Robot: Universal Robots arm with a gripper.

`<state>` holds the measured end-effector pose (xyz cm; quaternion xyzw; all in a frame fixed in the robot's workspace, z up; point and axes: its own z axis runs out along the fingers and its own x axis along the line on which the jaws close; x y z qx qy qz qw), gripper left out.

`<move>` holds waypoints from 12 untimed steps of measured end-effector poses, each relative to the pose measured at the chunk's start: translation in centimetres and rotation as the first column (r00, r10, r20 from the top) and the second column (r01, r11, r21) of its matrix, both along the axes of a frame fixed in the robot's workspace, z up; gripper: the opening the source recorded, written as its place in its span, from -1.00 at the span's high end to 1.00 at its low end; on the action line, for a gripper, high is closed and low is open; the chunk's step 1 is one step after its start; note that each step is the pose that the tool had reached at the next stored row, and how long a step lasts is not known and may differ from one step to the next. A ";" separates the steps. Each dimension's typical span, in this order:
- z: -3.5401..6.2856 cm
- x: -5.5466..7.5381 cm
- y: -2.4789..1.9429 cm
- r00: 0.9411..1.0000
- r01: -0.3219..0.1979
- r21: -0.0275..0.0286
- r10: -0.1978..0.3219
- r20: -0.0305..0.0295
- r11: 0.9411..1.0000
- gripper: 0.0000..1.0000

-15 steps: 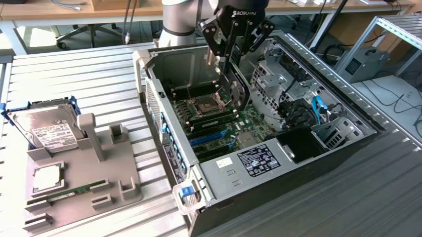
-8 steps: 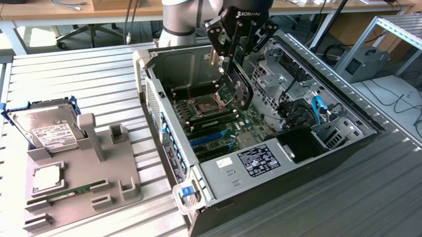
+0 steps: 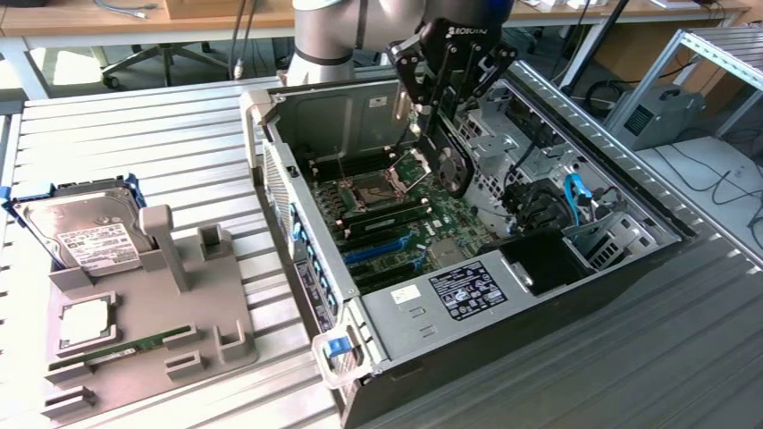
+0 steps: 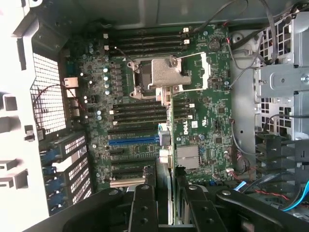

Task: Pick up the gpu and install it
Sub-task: 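Pick up the gpu and move the gpu toward the slot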

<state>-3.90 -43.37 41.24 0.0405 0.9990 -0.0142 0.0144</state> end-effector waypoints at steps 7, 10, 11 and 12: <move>-0.23 0.3 0.00 1.000 0.000 0.000 0.000 0.000 1.000 0.47; -0.35 0.5 0.00 1.000 0.000 0.000 0.000 0.000 1.000 0.47; -0.37 0.6 0.00 1.000 0.000 0.000 0.000 0.000 1.000 0.47; -0.40 0.7 0.00 1.000 0.000 0.000 0.000 0.000 1.000 0.47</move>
